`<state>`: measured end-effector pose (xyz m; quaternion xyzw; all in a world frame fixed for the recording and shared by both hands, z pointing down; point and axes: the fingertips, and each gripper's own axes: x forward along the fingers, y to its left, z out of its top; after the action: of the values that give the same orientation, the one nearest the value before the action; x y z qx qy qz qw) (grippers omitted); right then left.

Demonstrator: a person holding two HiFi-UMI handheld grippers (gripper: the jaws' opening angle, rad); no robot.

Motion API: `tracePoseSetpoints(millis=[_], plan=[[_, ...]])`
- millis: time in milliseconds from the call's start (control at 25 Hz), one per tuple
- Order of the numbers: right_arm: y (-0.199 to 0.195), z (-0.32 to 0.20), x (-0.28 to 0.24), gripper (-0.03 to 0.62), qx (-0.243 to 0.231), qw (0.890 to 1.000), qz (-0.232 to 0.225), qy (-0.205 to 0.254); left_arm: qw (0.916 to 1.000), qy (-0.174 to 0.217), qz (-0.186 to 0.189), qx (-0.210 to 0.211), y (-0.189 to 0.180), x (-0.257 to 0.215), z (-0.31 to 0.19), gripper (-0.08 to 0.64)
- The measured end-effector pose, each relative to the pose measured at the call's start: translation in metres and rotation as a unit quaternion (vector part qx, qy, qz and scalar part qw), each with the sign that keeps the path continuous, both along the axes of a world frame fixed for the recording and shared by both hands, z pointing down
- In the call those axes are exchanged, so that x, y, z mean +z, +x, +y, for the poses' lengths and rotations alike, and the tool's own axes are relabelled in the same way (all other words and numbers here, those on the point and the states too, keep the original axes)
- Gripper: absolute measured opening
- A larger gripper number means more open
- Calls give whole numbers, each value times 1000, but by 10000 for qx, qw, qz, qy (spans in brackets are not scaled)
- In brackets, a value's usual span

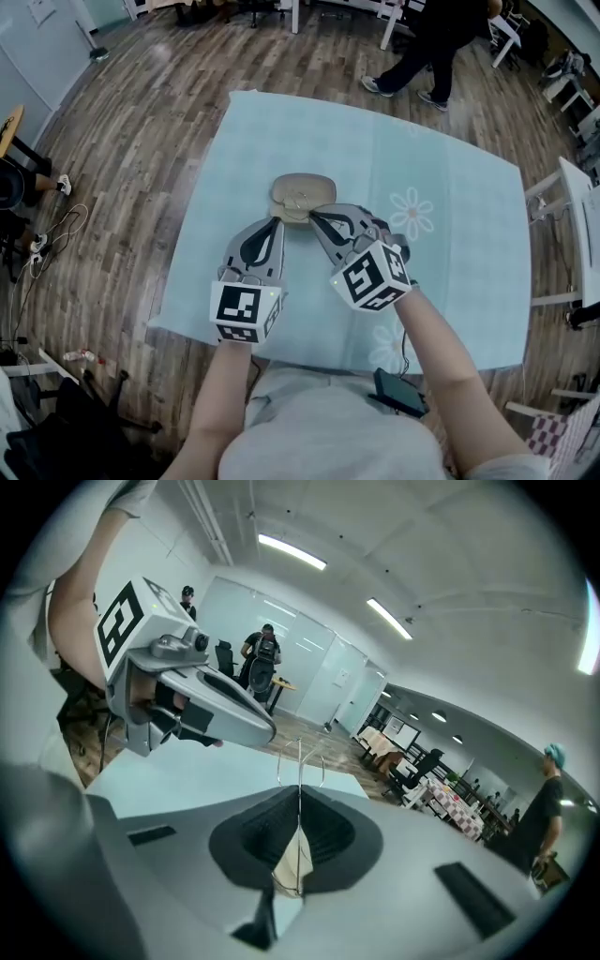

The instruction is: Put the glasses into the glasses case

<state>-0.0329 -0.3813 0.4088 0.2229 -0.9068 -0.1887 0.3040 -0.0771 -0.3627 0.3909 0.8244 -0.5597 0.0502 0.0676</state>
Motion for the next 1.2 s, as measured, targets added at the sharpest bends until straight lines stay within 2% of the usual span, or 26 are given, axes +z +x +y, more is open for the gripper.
tracePoseSetpoints(millis=[400,840,1200], plan=[[-8,-42,55,9,-577,9920,1089,285,9995,-289,107,-50,-8,31,-32,9],[-18,-80,113,9,-625,9819,1734,430,9984,-535,155,9,-10,54,-58,9],[-20,-94,160,9,-738,9732,2164,249,9971,-721,206,-81,-20,74,-70,9]])
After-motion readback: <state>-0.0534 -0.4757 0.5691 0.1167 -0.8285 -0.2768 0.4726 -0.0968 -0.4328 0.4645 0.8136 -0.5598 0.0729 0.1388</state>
